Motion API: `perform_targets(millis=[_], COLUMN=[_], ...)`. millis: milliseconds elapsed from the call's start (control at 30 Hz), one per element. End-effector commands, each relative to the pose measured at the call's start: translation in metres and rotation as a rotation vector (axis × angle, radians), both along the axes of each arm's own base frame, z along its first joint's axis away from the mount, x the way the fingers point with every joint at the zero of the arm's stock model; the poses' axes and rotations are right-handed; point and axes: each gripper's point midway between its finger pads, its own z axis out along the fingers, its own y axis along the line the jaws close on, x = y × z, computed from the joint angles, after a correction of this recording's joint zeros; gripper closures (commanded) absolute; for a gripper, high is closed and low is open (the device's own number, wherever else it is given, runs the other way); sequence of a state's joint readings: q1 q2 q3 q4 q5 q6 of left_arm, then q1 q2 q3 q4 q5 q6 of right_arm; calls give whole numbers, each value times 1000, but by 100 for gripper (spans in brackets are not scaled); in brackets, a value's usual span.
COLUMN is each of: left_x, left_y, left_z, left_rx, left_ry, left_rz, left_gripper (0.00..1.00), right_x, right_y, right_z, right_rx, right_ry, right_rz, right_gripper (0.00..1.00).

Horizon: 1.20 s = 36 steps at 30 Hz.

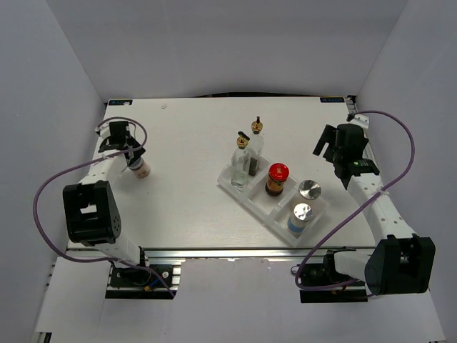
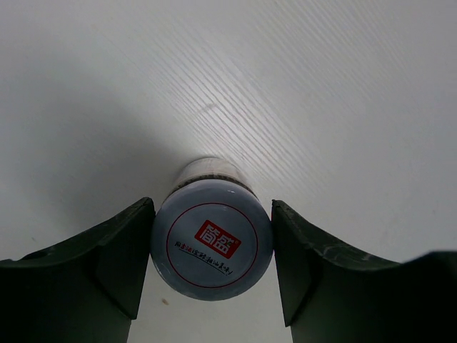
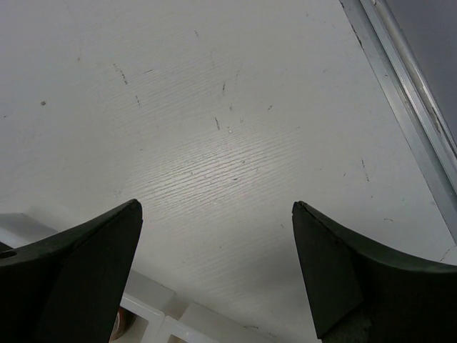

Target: Organize the condiment bottles

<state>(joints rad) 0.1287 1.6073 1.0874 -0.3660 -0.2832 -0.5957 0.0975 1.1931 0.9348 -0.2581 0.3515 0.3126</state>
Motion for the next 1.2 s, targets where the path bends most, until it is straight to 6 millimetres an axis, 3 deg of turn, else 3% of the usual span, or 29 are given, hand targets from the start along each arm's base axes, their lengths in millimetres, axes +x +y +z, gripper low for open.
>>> perform_targets(millis=[0, 33, 67, 200, 233, 267, 500, 667, 933, 1167], left_x=[6, 4, 0, -21, -29, -36, -82, -117, -171, -164], left_y=[-54, -64, -87, -130, -140, -161, -222, -292, -372, -419], left_z=[38, 40, 41, 54, 49, 51, 73, 90, 102, 122], left_rx=[-42, -21, -14, -30, -39, -54, -16, -40, -7, 11], left_ry=[-109, -107, -103, -119, -110, -113, -116, -147, -130, -237], left_rz=[-130, -147, -201, -307, -336, -398, -627, -901, -1248, -1340], left_gripper=[100, 100, 100, 100, 100, 100, 100, 100, 100, 100], right_x=[6, 6, 5, 5, 5, 5, 4, 3, 0, -2], right_y=[6, 7, 8, 12, 15, 17, 25, 26, 24, 22], right_z=[11, 12, 11, 13, 15, 15, 18, 24, 30, 32], right_rx=[26, 30, 34, 52, 64, 70, 97, 98, 91, 82], right_ry=[-51, -53, -53, -67, -73, -77, -88, -105, -134, -146], right_rz=[31, 37, 40, 57, 68, 75, 118, 125, 122, 112], right_gripper=[11, 11, 10, 11, 11, 11, 11, 11, 11, 11])
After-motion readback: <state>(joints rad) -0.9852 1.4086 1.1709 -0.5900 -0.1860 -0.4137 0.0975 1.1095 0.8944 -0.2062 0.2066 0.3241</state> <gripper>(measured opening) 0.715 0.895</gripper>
